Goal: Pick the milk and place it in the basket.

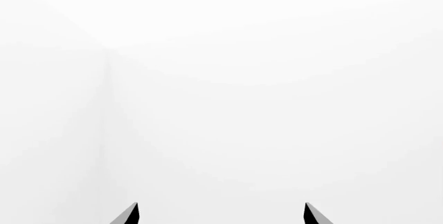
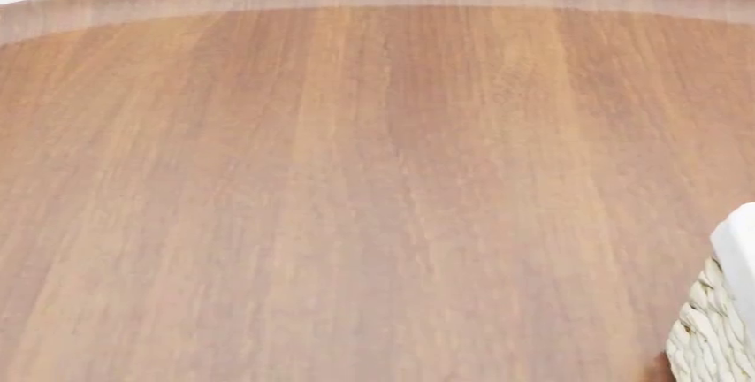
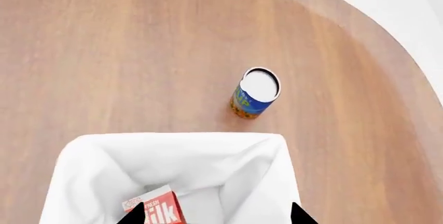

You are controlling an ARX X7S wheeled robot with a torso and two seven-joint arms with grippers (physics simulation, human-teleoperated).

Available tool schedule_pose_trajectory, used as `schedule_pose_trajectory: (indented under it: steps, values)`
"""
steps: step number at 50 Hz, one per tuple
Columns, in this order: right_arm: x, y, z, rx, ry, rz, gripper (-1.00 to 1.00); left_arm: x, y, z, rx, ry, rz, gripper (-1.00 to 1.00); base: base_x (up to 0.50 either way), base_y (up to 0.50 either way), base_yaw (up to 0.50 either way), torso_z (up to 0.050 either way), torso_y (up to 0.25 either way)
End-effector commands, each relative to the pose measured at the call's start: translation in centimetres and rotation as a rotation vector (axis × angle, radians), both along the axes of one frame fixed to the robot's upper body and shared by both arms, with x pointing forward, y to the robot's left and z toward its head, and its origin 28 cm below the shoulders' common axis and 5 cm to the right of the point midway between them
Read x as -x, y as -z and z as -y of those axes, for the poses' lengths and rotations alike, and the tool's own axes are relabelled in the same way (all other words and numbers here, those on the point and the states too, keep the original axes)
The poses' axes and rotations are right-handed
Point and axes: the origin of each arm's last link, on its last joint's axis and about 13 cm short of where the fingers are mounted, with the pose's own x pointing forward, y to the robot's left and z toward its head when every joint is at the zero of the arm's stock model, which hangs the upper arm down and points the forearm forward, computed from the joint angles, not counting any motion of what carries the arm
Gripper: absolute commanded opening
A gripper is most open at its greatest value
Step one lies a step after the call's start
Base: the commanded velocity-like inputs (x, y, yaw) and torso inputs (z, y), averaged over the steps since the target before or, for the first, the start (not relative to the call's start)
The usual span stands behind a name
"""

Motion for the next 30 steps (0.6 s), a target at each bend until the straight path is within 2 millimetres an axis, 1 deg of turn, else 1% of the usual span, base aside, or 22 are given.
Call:
schedule_pose_trajectory:
  steps: [1,2,3,4,7,8,9,10,11,16,21,27,30]
  values:
    - [-0.3,-5.1,-0.1,0.039,-0.018,0.110,1.00,0.0,-0.2,-0.1,-0.010,-0.007,0.032,1.00,0.00,0.00,0.00,0.000,0.000]
    - [-0.3,-5.3,-0.1,0.036,-0.018,0.115,1.00,0.0,-0.2,-0.2,-0.010,-0.008,0.032,1.00,0.00,0.00,0.00,0.000,0.000]
    - [-0.3,-6.3,-0.1,0.033,-0.012,0.150,1.00,0.0,-0.3,-0.2,-0.009,-0.009,0.033,1.00,0.00,0.00,0.00,0.000,0.000]
    - [-0.4,-6.9,-0.1,0.033,-0.015,0.163,1.00,0.0,-0.3,-0.2,-0.008,-0.008,0.034,1.00,0.00,0.00,0.00,0.000,0.000]
    - [-0.4,-8.1,-0.1,0.028,-0.012,0.206,1.00,0.0,-0.3,-0.1,-0.011,-0.008,0.033,1.00,0.00,0.00,0.00,0.000,0.000]
    - [-0.4,-8.9,0.0,0.046,0.001,0.218,1.00,0.0,-0.3,-0.1,-0.010,-0.006,0.034,1.00,0.00,0.00,0.00,0.000,0.000]
    - [-0.4,-9.1,0.1,0.051,0.004,0.226,1.00,0.0,-0.3,-0.1,-0.010,-0.007,0.035,1.00,0.00,0.00,0.00,0.000,0.000]
    - [-0.5,-9.9,0.1,0.041,0.020,0.279,1.00,0.0,-0.3,-0.2,-0.009,-0.006,0.036,1.00,0.00,0.00,0.00,0.000,0.000]
    - [-0.5,-10.4,0.1,0.035,0.022,0.298,1.00,0.0,-0.3,-0.2,-0.009,-0.007,0.034,1.00,0.00,0.00,0.00,0.000,0.000]
    - [-0.8,-12.1,0.1,0.044,0.046,0.395,1.00,0.0,-0.4,-0.2,-0.009,-0.007,0.037,1.00,0.00,0.00,0.00,0.000,0.000]
    - [-1.1,-13.2,0.0,0.053,0.039,0.479,1.00,0.0,-0.4,-0.2,-0.008,-0.007,0.037,1.00,0.00,0.00,0.00,0.000,0.000]
    - [-1.1,-14.2,-0.2,0.039,0.050,0.630,1.00,0.0,-0.4,-0.2,-0.009,-0.007,0.036,1.00,0.00,0.00,0.00,0.000,0.000]
    - [-1.1,-15.0,-0.3,0.035,0.058,0.747,1.00,0.0,-0.4,-0.1,-0.010,-0.008,0.035,1.00,0.00,0.00,0.00,0.000,0.000]
